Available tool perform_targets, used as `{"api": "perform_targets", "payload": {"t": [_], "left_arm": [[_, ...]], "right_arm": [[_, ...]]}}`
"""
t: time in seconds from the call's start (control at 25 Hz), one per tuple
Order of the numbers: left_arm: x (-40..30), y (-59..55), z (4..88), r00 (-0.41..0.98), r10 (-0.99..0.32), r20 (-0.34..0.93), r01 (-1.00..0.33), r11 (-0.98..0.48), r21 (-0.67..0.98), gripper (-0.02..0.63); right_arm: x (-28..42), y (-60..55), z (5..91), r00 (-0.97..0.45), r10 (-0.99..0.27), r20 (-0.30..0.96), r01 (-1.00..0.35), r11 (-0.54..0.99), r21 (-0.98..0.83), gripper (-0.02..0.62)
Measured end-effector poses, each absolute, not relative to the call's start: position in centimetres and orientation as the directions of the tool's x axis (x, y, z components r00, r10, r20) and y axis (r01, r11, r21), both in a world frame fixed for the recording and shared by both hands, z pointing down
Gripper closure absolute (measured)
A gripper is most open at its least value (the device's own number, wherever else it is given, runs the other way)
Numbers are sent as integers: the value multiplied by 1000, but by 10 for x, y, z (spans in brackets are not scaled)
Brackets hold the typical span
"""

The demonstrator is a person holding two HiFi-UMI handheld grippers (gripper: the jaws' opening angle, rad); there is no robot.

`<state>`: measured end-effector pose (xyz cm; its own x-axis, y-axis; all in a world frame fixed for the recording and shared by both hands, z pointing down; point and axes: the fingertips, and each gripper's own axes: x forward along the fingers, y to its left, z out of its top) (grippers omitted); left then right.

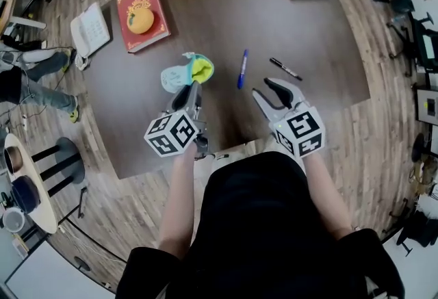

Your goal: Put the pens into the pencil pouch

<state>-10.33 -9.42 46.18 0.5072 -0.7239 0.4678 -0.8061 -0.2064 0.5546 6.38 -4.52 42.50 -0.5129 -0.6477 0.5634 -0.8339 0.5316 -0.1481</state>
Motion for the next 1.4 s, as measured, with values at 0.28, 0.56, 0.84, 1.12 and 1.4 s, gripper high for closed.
{"api": "perform_targets", "payload": {"t": [0.28,0.56,0.84,1.12,1.4], "left_arm": [[-98,-92,463,513,-713,478,-808,-212,550,549],[-94,-87,469,514,-702,494,-811,-211,545,549],[-92,-85,475,494,-696,521,-830,-199,521,549],[-78,-84,480,493,-681,541,-827,-175,534,548],[-73,-87,483,472,-679,562,-839,-149,524,548]], "right_arm": [[91,-42,447,-470,-643,605,-859,490,-146,439],[120,-44,474,-428,-630,648,-866,490,-95,439],[156,-51,504,-386,-620,683,-879,473,-67,439],[189,-53,534,-339,-597,727,-879,476,-19,439],[216,-54,566,-316,-552,772,-873,488,-9,439]]}}
